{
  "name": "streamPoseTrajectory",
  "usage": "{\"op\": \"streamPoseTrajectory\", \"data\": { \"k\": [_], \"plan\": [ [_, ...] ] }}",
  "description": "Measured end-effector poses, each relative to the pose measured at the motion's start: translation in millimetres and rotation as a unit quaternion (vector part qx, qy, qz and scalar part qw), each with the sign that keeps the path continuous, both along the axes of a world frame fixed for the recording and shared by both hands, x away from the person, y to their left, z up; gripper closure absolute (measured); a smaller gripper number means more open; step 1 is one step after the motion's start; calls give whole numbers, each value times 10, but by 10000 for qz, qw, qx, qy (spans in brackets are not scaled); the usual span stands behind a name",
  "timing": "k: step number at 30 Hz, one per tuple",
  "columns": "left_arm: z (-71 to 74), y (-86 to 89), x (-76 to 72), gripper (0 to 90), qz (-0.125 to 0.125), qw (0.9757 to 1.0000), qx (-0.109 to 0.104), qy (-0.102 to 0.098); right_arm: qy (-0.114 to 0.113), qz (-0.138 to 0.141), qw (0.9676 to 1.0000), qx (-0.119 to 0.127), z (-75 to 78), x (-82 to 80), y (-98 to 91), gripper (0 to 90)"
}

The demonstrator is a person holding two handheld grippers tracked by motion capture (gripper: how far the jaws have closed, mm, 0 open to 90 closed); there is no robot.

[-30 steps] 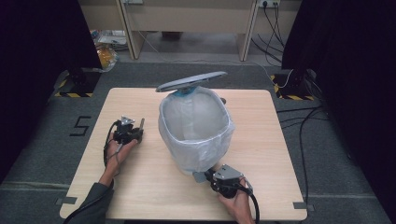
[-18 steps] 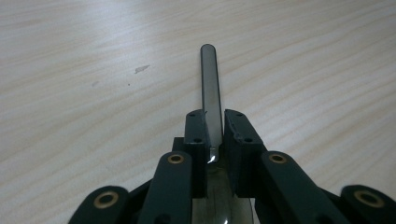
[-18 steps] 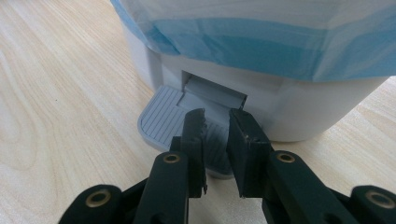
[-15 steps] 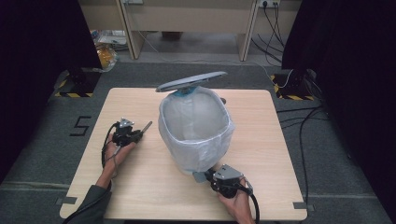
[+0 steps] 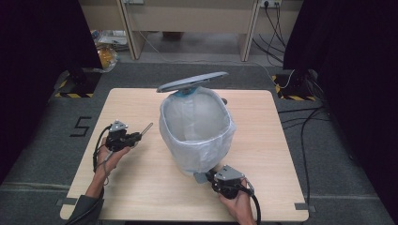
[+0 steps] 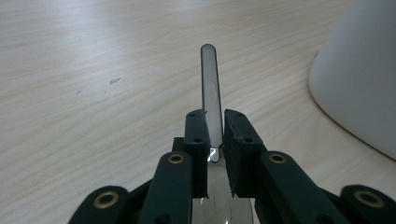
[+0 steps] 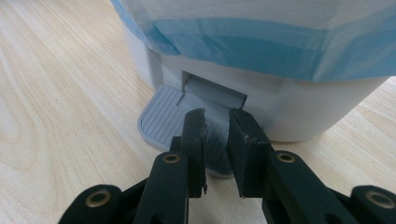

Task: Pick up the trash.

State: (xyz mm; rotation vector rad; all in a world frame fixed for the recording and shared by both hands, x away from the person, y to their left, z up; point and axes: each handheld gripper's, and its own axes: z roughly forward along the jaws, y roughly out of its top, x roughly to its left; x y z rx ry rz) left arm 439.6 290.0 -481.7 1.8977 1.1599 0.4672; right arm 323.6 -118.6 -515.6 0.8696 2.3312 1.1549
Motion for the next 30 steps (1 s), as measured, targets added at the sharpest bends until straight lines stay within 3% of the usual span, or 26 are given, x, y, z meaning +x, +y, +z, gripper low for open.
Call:
{"op": "streamPoseTrajectory", "data": {
  "k": [11, 30],
  "plan": [
    [192, 5, -247, 795, -258, 9995, 27, -173, 1, 0, 10000, 0, 0, 0, 0, 763],
    [396, 7, -655, 795, -468, 9982, 31, -361, -13, 10, 10000, -10, 1, 1, -1, 763]
  ]
}}
